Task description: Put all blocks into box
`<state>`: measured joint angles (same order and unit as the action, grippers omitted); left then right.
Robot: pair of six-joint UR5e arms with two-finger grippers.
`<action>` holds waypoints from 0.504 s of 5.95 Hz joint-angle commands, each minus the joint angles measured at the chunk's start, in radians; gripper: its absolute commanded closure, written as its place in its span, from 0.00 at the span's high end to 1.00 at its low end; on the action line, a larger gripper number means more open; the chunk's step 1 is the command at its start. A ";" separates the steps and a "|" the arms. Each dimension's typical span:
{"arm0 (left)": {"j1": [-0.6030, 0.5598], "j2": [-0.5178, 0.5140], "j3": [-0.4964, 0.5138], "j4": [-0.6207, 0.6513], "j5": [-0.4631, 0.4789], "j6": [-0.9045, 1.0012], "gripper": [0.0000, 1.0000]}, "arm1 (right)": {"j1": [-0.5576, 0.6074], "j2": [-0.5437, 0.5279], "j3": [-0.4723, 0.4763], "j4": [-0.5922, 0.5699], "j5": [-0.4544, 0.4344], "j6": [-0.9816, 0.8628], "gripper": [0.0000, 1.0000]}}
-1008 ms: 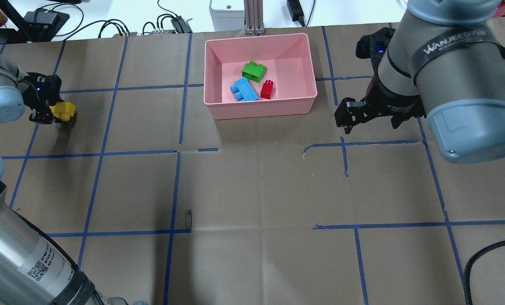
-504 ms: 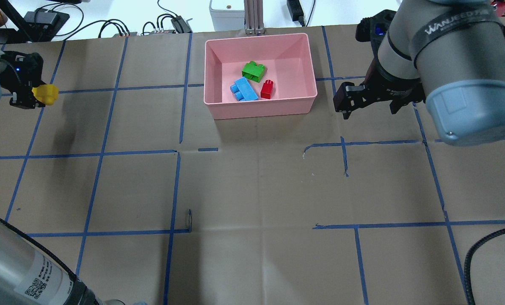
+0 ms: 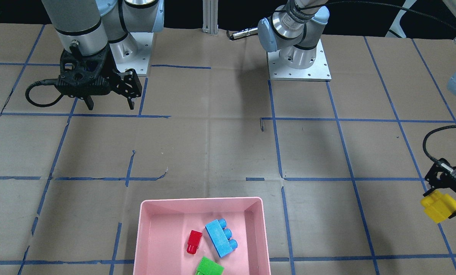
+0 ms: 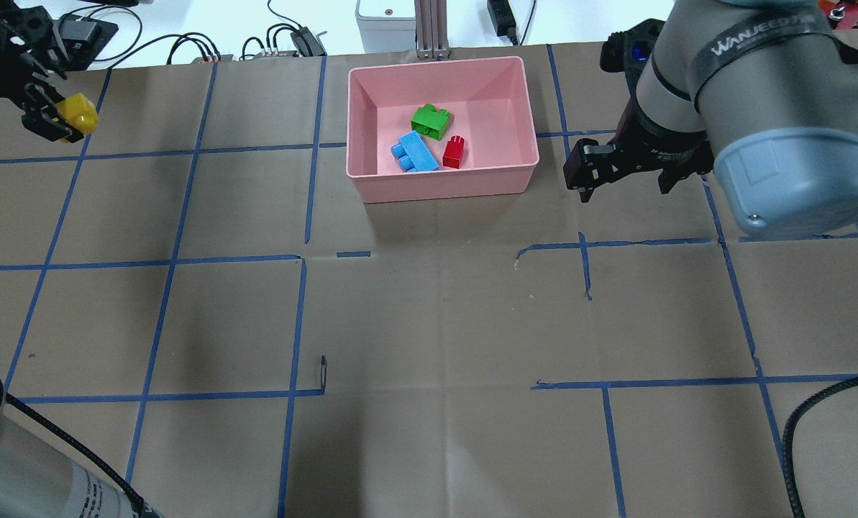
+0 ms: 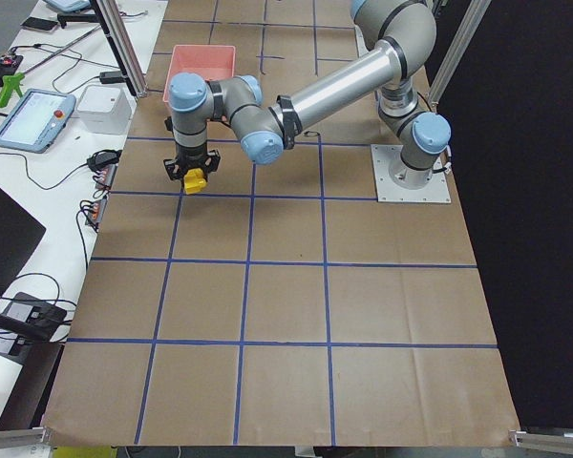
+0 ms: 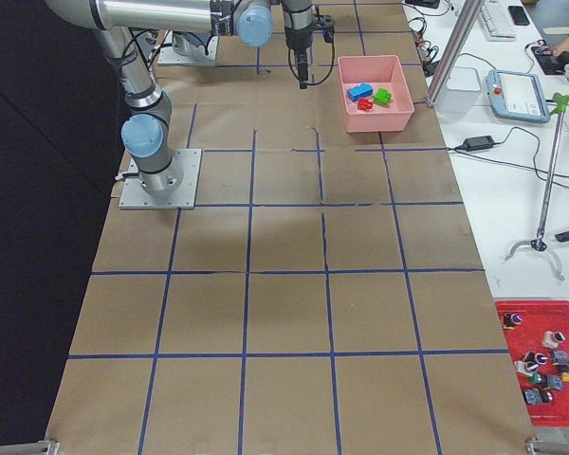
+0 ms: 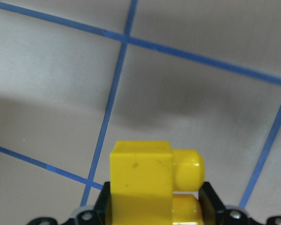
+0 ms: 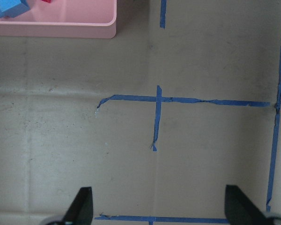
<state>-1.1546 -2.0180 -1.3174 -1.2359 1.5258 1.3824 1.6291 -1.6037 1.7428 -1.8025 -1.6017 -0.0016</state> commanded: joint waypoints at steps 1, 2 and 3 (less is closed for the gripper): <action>-0.124 -0.005 0.081 -0.112 -0.007 -0.443 0.22 | 0.000 0.037 -0.060 0.003 -0.006 0.000 1.00; -0.220 -0.010 0.119 -0.141 -0.009 -0.732 0.22 | 0.000 0.041 -0.063 0.003 -0.004 0.000 1.00; -0.332 -0.024 0.148 -0.146 -0.009 -0.992 0.22 | 0.000 0.039 -0.063 0.003 -0.004 0.000 1.00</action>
<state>-1.3817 -2.0307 -1.2019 -1.3671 1.5177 0.6553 1.6290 -1.5653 1.6834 -1.7996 -1.6062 -0.0015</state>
